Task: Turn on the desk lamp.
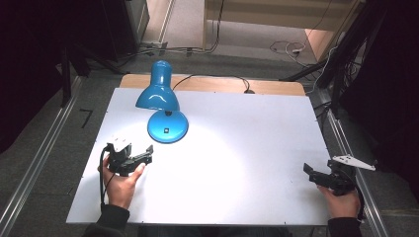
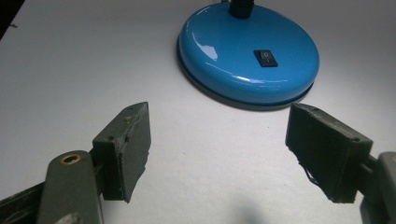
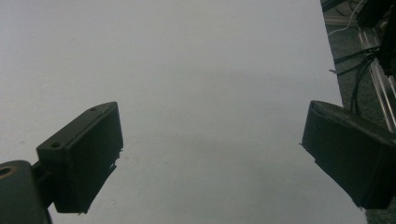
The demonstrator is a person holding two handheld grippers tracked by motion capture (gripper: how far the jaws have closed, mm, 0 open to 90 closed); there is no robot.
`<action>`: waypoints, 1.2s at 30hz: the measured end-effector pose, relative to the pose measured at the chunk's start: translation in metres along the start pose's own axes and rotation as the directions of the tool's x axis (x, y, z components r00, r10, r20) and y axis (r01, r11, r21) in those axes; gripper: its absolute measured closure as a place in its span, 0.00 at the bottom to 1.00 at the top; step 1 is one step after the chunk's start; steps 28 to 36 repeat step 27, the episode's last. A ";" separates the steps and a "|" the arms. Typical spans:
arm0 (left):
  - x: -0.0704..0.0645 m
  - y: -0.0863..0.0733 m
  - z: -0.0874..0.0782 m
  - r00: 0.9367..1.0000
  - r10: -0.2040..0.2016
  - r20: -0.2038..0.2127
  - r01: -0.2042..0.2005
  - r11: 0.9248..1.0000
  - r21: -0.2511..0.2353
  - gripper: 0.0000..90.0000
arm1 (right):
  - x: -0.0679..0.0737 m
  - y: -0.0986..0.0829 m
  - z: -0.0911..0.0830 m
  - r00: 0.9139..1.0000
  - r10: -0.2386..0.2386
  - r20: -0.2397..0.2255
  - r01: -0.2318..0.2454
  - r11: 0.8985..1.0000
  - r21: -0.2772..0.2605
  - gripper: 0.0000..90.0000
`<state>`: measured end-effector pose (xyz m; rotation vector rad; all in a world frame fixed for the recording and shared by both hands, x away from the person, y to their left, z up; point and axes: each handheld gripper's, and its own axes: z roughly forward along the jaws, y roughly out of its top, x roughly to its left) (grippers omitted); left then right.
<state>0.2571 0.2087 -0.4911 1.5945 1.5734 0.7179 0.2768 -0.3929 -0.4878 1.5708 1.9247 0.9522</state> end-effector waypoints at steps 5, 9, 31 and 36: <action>0.010 -0.005 -0.010 1.000 -0.012 -0.025 0.012 1.000 0.003 0.25 | 0.000 0.000 0.000 1.000 0.000 -0.001 0.000 1.000 0.001 0.04; 0.015 -0.010 -0.016 0.999 -0.013 -0.037 0.013 1.000 0.003 0.25 | 0.001 0.000 0.000 1.000 0.000 -0.001 0.000 1.000 0.003 0.04; 0.024 -0.026 -0.025 0.994 0.023 -0.107 -0.018 0.999 0.045 0.23 | 0.000 0.000 -0.001 1.000 -0.001 0.000 0.001 1.000 -0.001 0.04; 0.024 -0.026 -0.025 0.994 0.023 -0.107 -0.018 0.999 0.045 0.23 | 0.000 0.000 -0.001 1.000 -0.001 0.000 0.001 1.000 -0.001 0.04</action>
